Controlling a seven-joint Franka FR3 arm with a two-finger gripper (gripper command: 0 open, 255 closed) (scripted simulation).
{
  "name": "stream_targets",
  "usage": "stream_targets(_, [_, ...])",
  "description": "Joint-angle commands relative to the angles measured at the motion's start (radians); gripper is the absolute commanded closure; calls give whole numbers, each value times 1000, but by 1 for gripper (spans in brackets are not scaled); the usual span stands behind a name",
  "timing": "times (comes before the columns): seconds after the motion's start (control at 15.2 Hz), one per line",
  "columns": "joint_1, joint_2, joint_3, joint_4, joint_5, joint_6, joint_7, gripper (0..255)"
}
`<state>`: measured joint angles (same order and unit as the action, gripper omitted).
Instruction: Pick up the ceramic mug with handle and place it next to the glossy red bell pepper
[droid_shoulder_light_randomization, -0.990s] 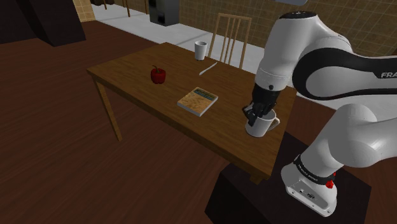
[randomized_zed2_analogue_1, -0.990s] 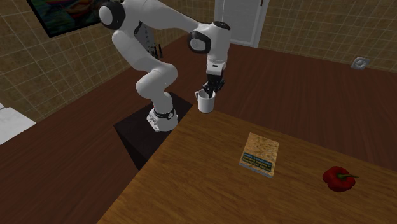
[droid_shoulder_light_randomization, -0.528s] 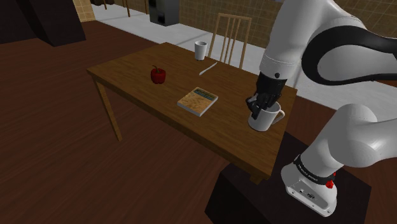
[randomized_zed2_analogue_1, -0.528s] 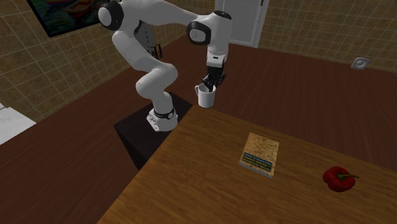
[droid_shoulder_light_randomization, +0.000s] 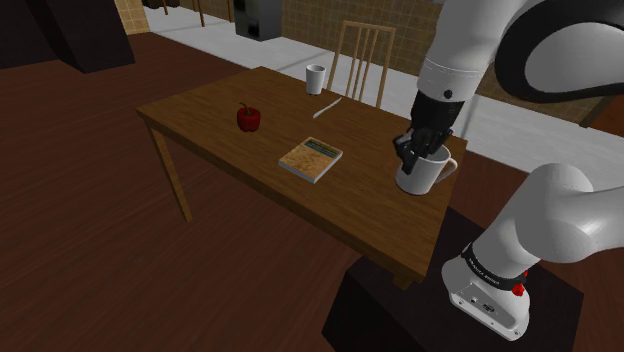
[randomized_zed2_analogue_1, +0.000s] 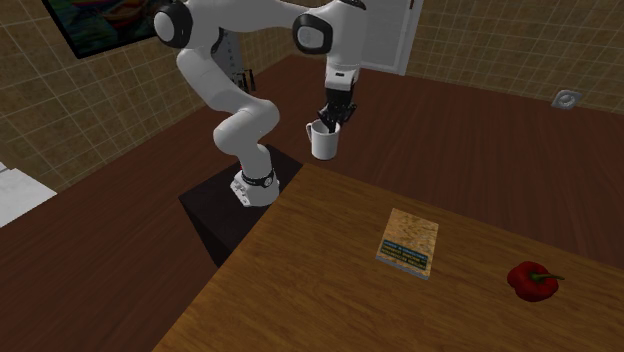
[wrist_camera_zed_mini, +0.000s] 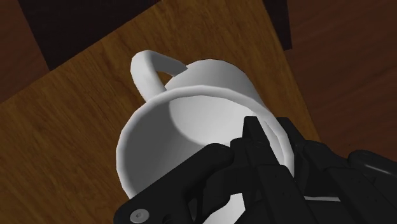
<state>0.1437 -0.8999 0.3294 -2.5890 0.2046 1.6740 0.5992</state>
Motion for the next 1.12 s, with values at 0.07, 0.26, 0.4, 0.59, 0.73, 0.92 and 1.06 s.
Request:
stream_targets(0.07, [-6, 5, -10, 41, -10, -37, -2, 255])
stream_targets(0.26, [-43, 137, 2, 114, -29, 25, -9, 255])
stream_targets(0.4, [-67, 223, 12, 168, -44, 58, -9, 255])
stream_targets(0.59, [-100, 351, 27, 258, -72, 96, -4, 255])
stream_targets(0.73, [-120, 436, 38, 323, -93, 114, 4, 255])
stream_targets(0.92, [-145, 562, 56, 429, -130, 130, 20, 255])
stream_targets(1.06, [-159, 646, 67, 506, -158, 133, 33, 255])
